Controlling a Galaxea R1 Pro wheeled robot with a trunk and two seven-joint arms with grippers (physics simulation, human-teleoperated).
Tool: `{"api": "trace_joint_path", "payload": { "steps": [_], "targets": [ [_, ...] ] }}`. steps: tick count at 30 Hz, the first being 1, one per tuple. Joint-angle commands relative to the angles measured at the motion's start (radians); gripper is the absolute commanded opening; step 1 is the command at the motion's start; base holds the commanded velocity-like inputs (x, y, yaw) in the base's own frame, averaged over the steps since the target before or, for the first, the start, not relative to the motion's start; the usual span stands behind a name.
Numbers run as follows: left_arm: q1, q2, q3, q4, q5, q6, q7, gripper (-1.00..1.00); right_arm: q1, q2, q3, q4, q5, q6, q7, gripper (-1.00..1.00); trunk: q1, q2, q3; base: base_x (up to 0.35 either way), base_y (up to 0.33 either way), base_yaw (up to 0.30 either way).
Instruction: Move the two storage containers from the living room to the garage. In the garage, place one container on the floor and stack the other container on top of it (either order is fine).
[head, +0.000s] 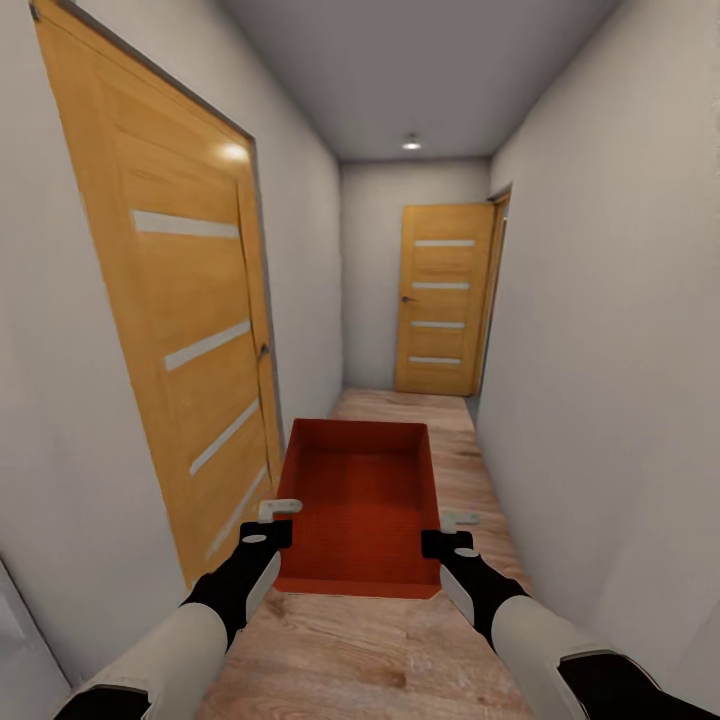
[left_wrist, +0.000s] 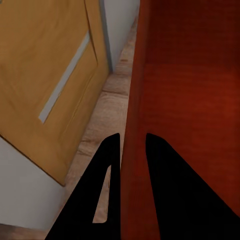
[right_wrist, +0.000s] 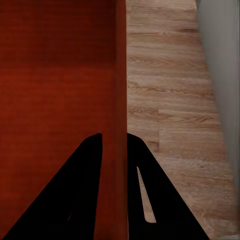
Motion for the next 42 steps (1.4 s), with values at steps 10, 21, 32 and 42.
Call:
{"api": "trace_joint_path", "payload": {
  "steps": [10,21,32,42],
  "targets": [
    [0.000,0.011,0.003,-0.005,-0.017,0.010,0.017,-1.00,0.000,-0.023,-0.003,0.000,-0.002,-0.002,-0.006,-1.00,0.001,-0.001,0.000,0.324,0.042,-0.242],
    [0.000,0.011,0.003,-0.005,-0.017,0.010,0.017,-1.00,0.000,-0.023,-0.003,0.000,-0.002,-0.002,-0.006,-1.00,0.001,-0.001,0.000,0.323,0.000,-0.242],
    [0.000,0.013,0.003,-0.005,-0.017,0.010,0.017,-1.00,0.000,-0.024,-0.003,-0.001,-0.002,-0.002,-0.005,-1.00,0.001,-0.001,0.000,0.324,0.000,-0.081],
    [0.000,0.014,0.003,-0.005,-0.017,0.010,0.017,-1.00,0.000,-0.024,-0.003,-0.001,-0.002,-0.003,-0.006,-1.00,0.001,-0.001,0.000,0.323,0.000,0.000]
  ]
}}
